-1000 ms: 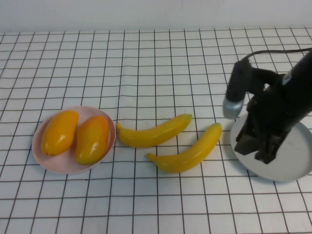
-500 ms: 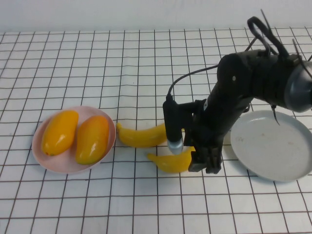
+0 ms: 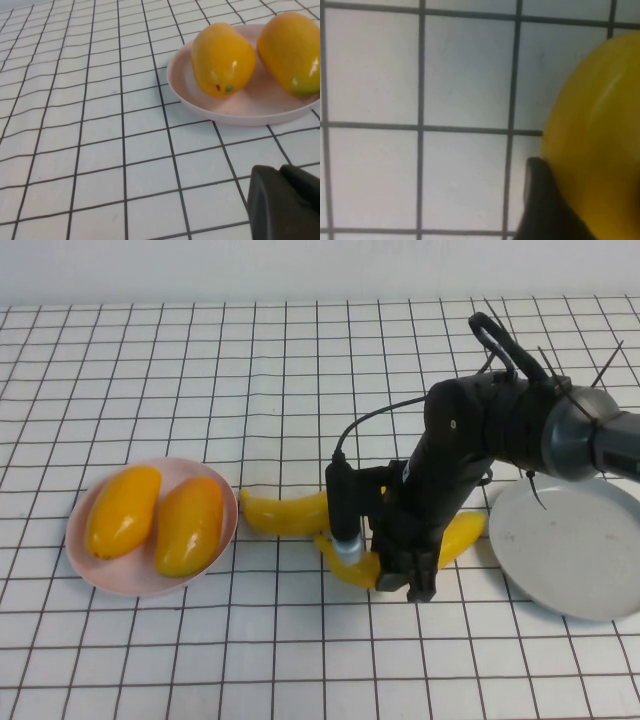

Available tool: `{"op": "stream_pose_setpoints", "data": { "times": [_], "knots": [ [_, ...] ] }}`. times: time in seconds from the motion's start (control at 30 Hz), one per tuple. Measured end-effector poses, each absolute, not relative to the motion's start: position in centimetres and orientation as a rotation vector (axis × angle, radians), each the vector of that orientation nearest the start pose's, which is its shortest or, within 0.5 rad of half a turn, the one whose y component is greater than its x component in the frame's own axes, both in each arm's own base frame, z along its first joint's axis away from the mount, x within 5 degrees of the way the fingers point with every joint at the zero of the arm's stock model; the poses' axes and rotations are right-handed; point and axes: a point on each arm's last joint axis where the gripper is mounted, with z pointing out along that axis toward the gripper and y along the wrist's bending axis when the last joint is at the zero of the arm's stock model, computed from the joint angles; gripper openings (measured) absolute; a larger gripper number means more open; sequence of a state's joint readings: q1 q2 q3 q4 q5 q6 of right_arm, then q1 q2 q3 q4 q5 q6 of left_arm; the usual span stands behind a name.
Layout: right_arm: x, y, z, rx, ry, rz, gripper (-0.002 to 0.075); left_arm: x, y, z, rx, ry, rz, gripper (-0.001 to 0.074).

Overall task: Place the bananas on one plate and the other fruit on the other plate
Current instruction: Put another type of fruit in the right plate

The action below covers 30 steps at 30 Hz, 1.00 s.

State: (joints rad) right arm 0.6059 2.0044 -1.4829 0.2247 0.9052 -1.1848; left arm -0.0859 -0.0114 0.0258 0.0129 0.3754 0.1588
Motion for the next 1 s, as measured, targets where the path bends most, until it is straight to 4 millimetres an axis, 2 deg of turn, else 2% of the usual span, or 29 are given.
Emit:
{"op": "stream_pose_setpoints", "data": {
  "times": [0.17,0.37,0.5,0.6,0.67,0.77,0.9,1.0],
  "knots": [
    [33.2,25.1,21.1,-1.972,2.135,0.219,0.0318,5.2,-0.4,17.1,0.237,1.859,0.063,0.0],
    [33.0,24.6,28.2,-1.716,2.242,0.198,0.0318,5.2,-0.4,17.1,0.237,1.859,0.063,0.0],
    [32.3,22.5,32.5,-1.48,2.309,0.193,0.0318,5.2,-0.4,17.1,0.237,1.859,0.063,0.0],
    [32.1,19.6,34.0,-1.297,2.388,0.176,0.0318,5.2,-0.4,17.1,0.237,1.859,0.063,0.0],
    [32.1,17.4,34.0,-1.17,2.459,0.167,0.0318,5.2,-0.4,17.1,0.237,1.859,0.063,0.0],
    [32.4,13.4,32.9,-0.929,2.561,0.143,0.0318,5.2,-0.4,17.1,0.237,1.859,0.063,0.0],
    [32.2,8.4,29.1,-0.643,2.695,0.104,0.0318,5.2,-0.4,17.1,0.237,1.859,0.063,0.0],
    [32.1,5.9,26.3,-0.525,2.745,0.075,0.0318,5.2,-0.4,17.1,0.237,1.859,0.063,0.0]
  ]
}}
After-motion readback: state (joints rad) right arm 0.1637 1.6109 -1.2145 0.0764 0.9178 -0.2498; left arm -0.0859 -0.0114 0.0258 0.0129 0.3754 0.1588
